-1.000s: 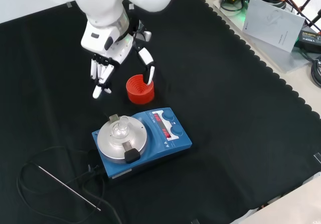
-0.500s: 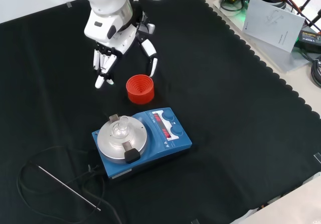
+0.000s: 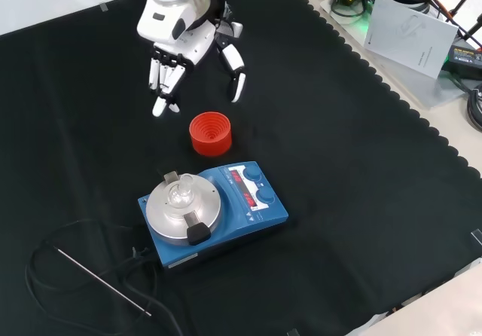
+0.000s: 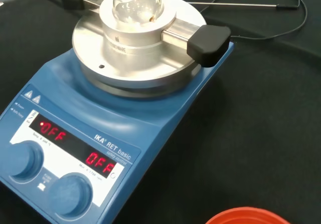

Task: Turn on the heater.

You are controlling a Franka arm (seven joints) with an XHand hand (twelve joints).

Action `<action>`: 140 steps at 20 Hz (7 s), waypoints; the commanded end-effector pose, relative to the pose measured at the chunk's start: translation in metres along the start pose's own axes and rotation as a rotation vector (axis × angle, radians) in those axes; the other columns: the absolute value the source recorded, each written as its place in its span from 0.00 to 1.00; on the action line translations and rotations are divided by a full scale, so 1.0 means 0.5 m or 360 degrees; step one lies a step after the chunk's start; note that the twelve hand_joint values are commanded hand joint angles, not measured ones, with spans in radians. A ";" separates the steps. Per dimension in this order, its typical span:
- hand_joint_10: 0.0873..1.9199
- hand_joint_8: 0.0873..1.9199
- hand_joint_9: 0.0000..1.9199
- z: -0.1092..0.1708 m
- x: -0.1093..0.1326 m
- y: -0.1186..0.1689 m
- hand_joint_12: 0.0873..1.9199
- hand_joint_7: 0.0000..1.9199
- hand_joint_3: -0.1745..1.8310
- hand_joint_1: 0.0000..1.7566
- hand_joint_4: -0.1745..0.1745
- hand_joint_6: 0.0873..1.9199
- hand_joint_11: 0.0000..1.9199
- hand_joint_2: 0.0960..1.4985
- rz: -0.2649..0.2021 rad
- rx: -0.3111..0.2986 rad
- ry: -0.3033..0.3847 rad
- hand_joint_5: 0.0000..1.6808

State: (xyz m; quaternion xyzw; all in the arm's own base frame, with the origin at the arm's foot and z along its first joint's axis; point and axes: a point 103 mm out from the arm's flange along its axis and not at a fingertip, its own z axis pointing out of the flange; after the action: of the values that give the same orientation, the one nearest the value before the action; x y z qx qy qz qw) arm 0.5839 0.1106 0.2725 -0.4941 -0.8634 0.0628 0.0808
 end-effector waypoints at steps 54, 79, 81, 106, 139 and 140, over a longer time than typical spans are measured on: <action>0.52 0.66 0.79 -0.005 0.380 -0.320 0.51 0.65 0.82 0.83 0.16 0.39 0.64 0.14 0.0028 -0.0027 0.0166 0.16; 0.56 0.69 0.78 0.022 0.454 -0.259 0.53 0.65 0.84 0.84 0.34 0.24 0.63 0.14 -0.0020 0.0112 0.0177 0.09; 0.56 0.70 0.78 0.024 0.447 -0.254 0.53 0.65 0.84 0.84 0.34 0.23 0.63 0.14 -0.0007 0.0116 0.0169 0.09; 0.67 0.75 0.84 0.068 0.321 -0.183 0.61 0.80 0.71 0.88 0.33 0.18 0.63 0.29 0.0233 0.0268 0.0134 0.12; 0.69 0.76 0.84 0.010 0.402 -0.170 0.63 0.81 0.71 0.88 0.33 0.17 0.64 0.29 0.0266 0.0243 0.0235 0.13; 0.69 0.76 0.84 0.012 0.408 -0.167 0.63 0.81 0.71 0.88 0.33 0.17 0.64 0.29 0.0257 0.0249 0.0241 0.13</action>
State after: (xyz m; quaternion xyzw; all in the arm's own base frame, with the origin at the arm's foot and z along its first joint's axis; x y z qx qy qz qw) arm 0.4193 0.1852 0.3302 -0.5783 -0.7967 0.0679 0.1621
